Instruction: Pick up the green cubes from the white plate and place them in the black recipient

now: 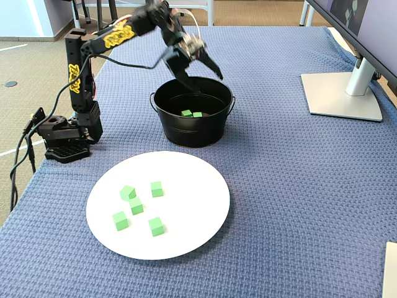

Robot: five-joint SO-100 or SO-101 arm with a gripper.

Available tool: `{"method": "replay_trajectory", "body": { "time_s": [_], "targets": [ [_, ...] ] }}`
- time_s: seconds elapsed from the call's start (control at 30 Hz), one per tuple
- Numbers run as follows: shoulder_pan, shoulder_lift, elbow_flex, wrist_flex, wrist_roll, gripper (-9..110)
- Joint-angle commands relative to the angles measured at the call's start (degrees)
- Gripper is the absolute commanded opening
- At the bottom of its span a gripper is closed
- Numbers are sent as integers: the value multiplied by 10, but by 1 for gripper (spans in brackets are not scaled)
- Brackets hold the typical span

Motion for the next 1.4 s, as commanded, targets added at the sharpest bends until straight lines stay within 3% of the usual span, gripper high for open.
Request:
{"method": "replay_trajectory", "body": {
  "time_s": [0.0, 0.17, 0.3, 0.53, 1.0, 1.37],
  "targets": [
    [109, 35, -72, -3, -94, 22],
    [282, 20, 53, -176, -81, 19],
    [354, -33, 106, -207, -91, 19],
    [429, -98, 186, -284, -267, 25],
    [480, -135, 255, -323, -526, 25],
    [459, -174, 243, -350, -490, 24]
  ]
}}
